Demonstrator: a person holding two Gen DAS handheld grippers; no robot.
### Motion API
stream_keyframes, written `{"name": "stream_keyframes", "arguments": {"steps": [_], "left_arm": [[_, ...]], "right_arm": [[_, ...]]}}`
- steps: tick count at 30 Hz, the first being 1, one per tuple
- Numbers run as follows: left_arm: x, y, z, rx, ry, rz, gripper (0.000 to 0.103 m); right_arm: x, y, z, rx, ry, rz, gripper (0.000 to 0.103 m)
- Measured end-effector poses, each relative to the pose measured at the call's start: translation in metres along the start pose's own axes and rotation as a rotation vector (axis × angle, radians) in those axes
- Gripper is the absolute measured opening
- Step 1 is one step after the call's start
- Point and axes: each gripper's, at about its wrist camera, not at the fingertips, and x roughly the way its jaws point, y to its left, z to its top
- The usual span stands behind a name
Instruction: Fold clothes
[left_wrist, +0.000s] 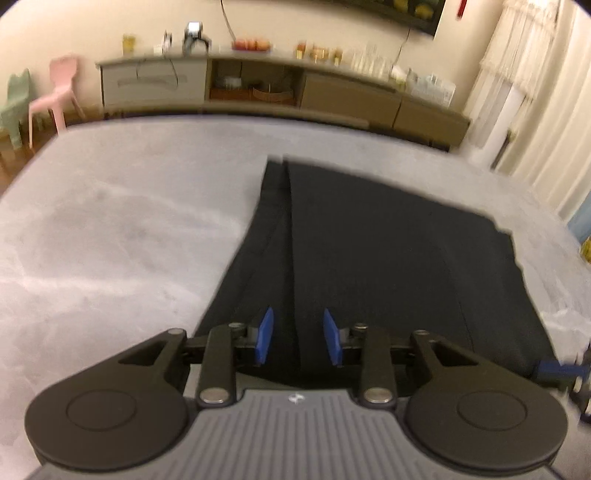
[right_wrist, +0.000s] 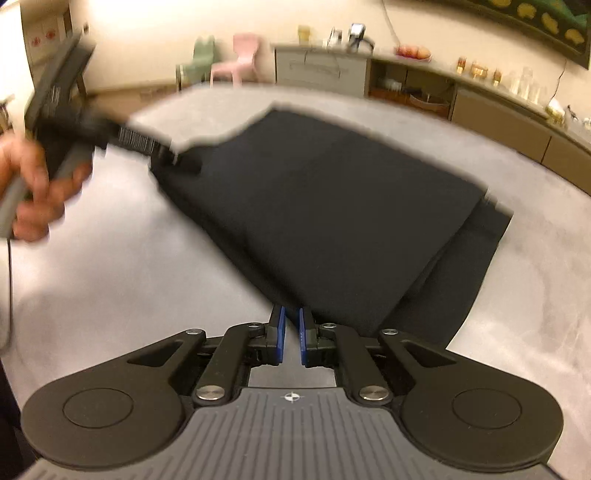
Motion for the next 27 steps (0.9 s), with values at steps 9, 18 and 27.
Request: {"name": "stream_keyframes", "arguments": {"steps": [9, 18, 27], "left_arm": [[0.032, 0.020, -0.001, -0.028, 0.035, 0.068, 0.028], [0.012, -0.004, -0.002, 0.020, 0.010, 0.109, 0.027], [0.014, -0.030, -0.010, 0.141, -0.026, -0.047, 0.030]], "right_arm": [[0.079, -0.064, 0.055, 0.082, 0.038, -0.123, 0.039], [0.038, -0.106, 0.039, 0.234, 0.017, -0.208, 0.043], [0.014, 0.008, 0.002, 0.148, -0.023, 0.035, 0.044]]}}
